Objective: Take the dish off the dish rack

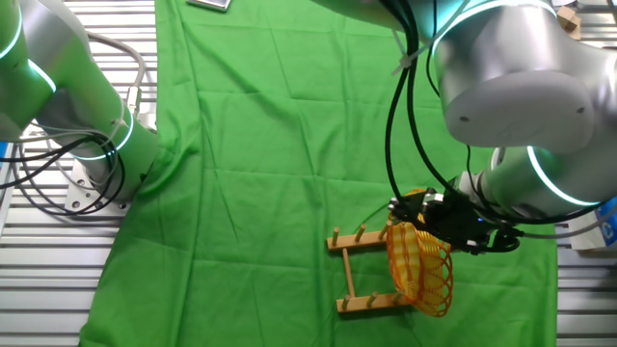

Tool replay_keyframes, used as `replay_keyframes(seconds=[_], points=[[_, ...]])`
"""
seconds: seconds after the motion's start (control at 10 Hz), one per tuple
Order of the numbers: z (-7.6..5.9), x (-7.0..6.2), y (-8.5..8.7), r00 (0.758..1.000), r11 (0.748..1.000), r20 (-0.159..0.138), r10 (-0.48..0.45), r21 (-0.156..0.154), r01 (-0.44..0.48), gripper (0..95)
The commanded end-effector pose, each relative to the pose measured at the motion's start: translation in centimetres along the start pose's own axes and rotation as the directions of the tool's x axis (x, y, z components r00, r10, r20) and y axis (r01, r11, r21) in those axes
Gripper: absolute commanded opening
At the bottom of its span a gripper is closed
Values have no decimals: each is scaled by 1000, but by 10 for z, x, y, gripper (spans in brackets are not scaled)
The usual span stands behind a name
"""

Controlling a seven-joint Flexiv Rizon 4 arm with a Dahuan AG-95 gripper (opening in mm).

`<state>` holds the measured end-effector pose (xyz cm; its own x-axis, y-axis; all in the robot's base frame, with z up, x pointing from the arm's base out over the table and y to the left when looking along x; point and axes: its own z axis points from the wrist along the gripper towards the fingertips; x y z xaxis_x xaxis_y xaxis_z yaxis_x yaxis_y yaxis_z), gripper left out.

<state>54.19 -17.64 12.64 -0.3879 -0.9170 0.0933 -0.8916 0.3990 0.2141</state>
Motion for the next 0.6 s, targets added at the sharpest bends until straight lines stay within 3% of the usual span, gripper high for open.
replay_keyframes(seconds=[0.1,0.6], points=[[0,0,0,1000,1000,4,-3,4,3,950],[1,1,0,994,995,18,-105,1,105,950]])
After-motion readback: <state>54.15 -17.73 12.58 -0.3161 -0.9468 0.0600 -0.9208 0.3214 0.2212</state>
